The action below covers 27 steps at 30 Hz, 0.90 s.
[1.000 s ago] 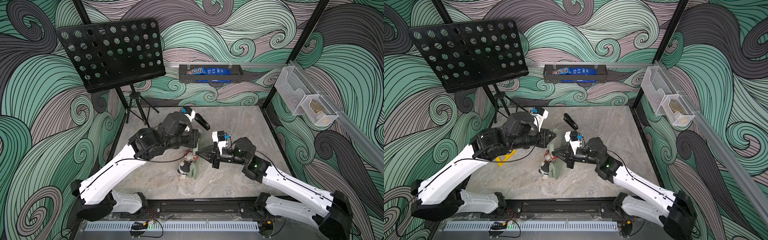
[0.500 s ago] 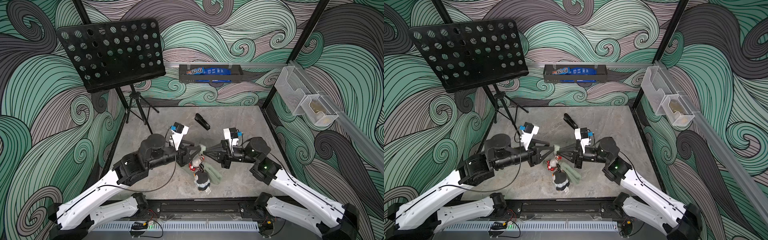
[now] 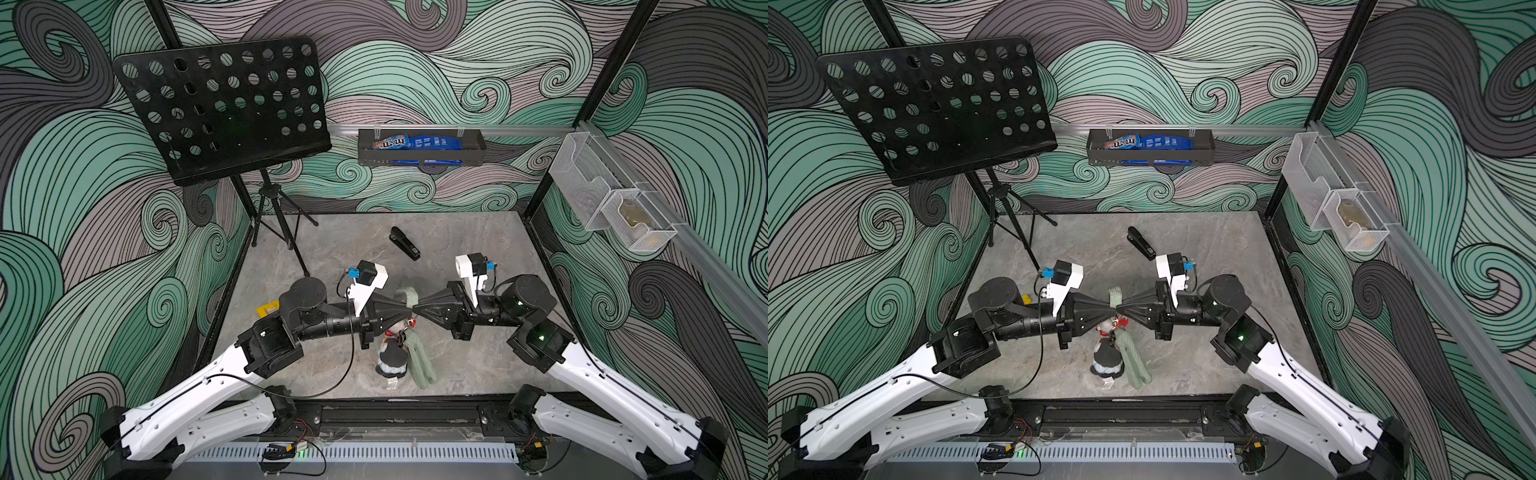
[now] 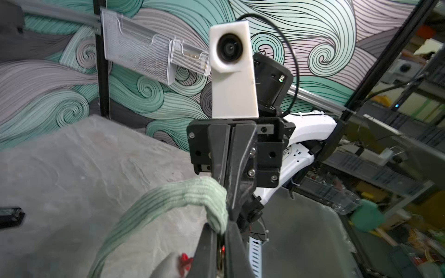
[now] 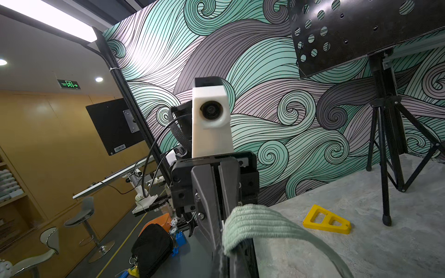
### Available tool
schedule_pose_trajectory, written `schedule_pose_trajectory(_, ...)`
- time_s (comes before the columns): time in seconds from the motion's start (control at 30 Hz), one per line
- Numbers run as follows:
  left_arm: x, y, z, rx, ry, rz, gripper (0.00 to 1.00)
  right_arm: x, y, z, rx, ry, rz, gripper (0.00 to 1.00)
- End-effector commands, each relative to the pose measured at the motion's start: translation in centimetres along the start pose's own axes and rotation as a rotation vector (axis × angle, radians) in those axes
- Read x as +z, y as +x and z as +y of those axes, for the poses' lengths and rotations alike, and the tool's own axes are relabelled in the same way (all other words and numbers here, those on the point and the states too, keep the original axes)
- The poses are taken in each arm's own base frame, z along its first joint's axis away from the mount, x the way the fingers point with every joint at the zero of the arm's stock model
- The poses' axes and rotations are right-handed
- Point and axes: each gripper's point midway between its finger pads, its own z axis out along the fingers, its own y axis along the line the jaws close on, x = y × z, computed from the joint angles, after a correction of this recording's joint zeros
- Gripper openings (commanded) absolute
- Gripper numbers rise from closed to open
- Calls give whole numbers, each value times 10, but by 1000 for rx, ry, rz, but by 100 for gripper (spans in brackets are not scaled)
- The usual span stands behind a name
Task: Remove the decoration from the bag
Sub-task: Pick up the bag from the center of the board.
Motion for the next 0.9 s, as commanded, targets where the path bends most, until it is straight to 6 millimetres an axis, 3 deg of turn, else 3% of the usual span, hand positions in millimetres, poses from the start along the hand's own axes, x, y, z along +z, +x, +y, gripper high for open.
schedule_pose_trajectory(0.0,-2,-14,-12,37,49,-40,0,-4,-14,15,-42,-40,-42,0)
schedule_pose_trajectory(0.1,-4,-13,-9,35,31,-44,0,-7,-11,21,-70,-62,-38,3)
schedule_pose_trajectory(0.27,-3,-19,-17,95,63,8,0,-23,0,14,-109,-7,-53,38)
schedule_pose_trajectory(0.4,4,-23,-28,107,139,63,0,-33,19,14,-163,-15,-49,51)
schedule_pose_trajectory(0.63,10,-31,-45,120,281,76,0,-37,41,10,-243,-16,-5,56)
schedule_pose_trajectory(0.87,9,-30,-59,140,415,121,0,-47,47,8,-338,47,-17,59)
